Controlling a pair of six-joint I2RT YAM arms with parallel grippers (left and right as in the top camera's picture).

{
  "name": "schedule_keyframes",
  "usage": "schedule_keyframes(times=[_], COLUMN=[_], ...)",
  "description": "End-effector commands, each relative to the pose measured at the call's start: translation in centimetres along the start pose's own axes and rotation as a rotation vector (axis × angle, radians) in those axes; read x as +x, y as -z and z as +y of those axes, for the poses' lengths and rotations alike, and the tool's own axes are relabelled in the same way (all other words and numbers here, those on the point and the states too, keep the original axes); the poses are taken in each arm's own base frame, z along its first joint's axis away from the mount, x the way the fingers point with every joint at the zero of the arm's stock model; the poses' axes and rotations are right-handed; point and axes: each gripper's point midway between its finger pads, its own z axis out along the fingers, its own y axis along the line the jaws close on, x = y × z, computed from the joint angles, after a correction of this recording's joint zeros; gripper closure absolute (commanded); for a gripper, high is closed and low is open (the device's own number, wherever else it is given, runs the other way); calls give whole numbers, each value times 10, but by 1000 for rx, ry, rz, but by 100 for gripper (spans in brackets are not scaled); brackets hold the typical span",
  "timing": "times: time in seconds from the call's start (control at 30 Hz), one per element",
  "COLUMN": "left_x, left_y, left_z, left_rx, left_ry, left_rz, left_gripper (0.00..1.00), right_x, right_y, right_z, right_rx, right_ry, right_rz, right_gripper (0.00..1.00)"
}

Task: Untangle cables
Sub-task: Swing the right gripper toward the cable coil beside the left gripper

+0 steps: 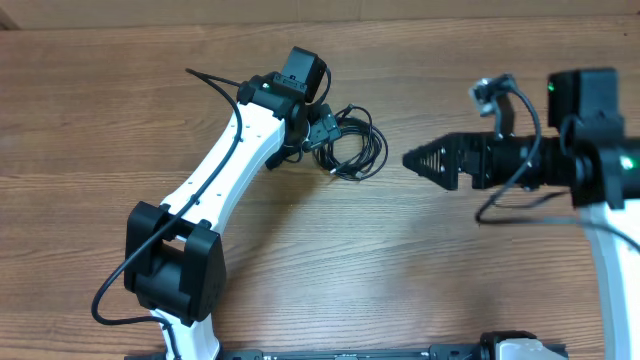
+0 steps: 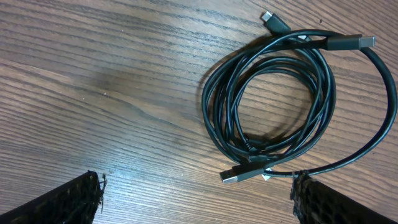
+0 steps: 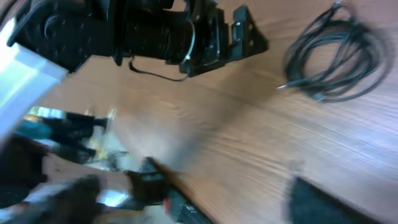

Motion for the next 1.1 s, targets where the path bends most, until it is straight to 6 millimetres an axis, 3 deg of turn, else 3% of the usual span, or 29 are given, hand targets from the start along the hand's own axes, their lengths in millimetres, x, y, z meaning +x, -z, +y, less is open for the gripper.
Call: schedule_keyframes(times=[0.0, 0.03, 0.07, 0.17, 0.23, 0.5, 0.63, 0.83, 0.93, 1.07], left_x=[-6, -6, -6, -6, -6, -6, -6, -5, 5, 8], left_y=[-2, -2, -2, -2, -2, -2, -2, -2, -2, -1], left_z=[-1, -1, -1, -1, -1, -1, -1, -1, -3, 13], left_rx=[-8, -8, -8, -8, -8, -8, -8, -7, 9, -60], left_ry=[11, 11, 11, 11, 11, 11, 11, 11, -5, -55], left_rz=[-13, -13, -13, -13, -13, -13, -13, -13, 43, 50], left_gripper=[0, 0, 0, 0, 0, 0, 1, 1, 0, 0], right_x=[-9, -10, -12, -7, -4, -29, -28, -21, -23, -31], right_y=[-6, -7, -6, 11, 20, -1, -11, -42, -52, -55], right_z=[0, -11, -36, -91, -108, -88, -96, -102, -102, -102], right_rx=[-47, 14, 158, 522, 656, 491, 489, 419, 385, 366], right_ry=[-43, -88, -194, -369, -437, -391, -416, -460, -466, -459], right_rz=[15, 13, -8, -73, -107, -143, -105, 12, 31, 8], right_gripper=[15, 10, 5, 0, 0, 0, 0, 0, 0, 0])
